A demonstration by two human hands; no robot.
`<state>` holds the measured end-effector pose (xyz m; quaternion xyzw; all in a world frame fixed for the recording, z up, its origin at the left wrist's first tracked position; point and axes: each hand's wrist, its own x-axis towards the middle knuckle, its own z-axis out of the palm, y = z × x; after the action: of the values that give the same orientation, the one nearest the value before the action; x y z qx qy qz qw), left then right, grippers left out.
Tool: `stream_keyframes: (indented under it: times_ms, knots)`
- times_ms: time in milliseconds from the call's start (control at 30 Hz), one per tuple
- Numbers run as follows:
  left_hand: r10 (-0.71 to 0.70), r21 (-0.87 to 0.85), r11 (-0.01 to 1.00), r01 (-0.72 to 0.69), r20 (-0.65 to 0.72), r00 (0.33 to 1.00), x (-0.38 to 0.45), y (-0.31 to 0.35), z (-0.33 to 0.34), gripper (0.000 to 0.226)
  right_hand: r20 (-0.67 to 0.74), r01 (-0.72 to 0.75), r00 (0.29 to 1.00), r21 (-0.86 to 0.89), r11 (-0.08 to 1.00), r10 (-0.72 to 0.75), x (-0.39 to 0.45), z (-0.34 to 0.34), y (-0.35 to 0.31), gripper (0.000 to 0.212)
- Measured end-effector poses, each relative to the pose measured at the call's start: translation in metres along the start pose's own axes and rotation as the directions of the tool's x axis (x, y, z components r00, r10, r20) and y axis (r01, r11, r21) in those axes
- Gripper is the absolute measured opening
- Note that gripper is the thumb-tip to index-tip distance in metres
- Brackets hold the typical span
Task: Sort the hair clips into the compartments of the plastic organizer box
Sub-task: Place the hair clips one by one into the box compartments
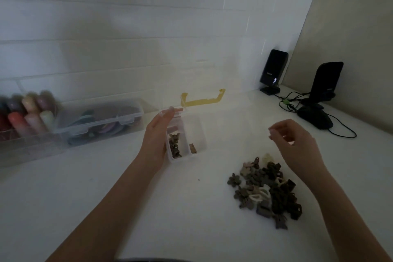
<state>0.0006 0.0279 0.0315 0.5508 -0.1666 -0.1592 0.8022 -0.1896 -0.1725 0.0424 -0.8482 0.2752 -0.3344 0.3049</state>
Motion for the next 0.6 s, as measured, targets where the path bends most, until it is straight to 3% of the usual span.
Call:
stream_keyframes:
  times_ms: [133, 233, 467, 600]
  knots:
    - [-0.017, -0.004, 1.0, 0.017, 0.004, 1.0, 0.0, -0.001, -0.001, 0.021, 0.279, -0.17, 0.939, -0.137, 0.976, 0.203, -0.024, 0.0, 0.013, 0.034]
    - [-0.02, -0.016, 1.0, 0.02, 0.002, 1.0, 0.001, -0.003, -0.002, 0.017, 0.423, -0.149, 0.882, -0.164, 0.975, 0.206, -0.042, 0.002, 0.005, 0.046]
    - [-0.013, -0.011, 1.0, 0.013, 0.002, 1.0, 0.001, -0.001, -0.002, 0.022, 0.341, -0.174, 0.928, 0.036, 0.984, 0.152, -0.07, 0.035, -0.032, 0.043]
    - [-0.029, -0.031, 0.999, 0.028, -0.007, 1.0, -0.001, 0.0, -0.004, 0.017, 0.256, -0.283, 0.937, 0.156, 0.946, 0.238, -0.072, 0.037, -0.035, 0.05]
